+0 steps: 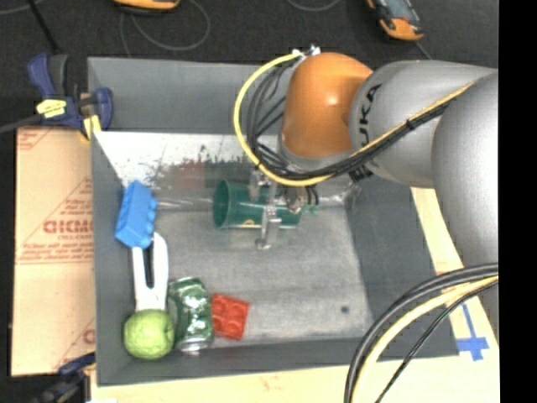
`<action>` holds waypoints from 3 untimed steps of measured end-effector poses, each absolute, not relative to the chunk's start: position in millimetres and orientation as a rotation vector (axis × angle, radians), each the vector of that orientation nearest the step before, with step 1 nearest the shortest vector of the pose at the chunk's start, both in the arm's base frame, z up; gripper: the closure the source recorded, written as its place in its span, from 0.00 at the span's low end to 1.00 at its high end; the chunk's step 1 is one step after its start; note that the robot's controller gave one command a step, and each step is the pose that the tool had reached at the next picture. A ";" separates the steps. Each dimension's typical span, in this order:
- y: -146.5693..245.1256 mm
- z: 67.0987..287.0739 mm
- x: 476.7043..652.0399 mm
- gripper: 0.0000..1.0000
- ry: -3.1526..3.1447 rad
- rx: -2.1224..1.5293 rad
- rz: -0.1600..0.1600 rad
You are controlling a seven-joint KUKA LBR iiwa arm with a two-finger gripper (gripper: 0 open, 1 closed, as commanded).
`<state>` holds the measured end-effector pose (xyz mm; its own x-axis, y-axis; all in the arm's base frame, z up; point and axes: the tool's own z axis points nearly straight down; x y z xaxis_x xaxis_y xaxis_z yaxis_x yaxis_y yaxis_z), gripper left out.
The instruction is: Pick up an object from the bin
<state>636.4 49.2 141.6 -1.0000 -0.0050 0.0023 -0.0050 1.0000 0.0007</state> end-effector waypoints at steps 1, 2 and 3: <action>49.1 146.8 637.8 0.00 -3.147 0.007 -0.002; 43.9 100.8 647.2 0.00 -3.160 -0.233 -0.009; 41.6 98.5 646.4 0.00 -3.154 -0.276 -0.003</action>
Offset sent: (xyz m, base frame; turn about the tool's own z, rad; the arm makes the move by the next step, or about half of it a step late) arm 0.0045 -0.0067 -0.0716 0.2041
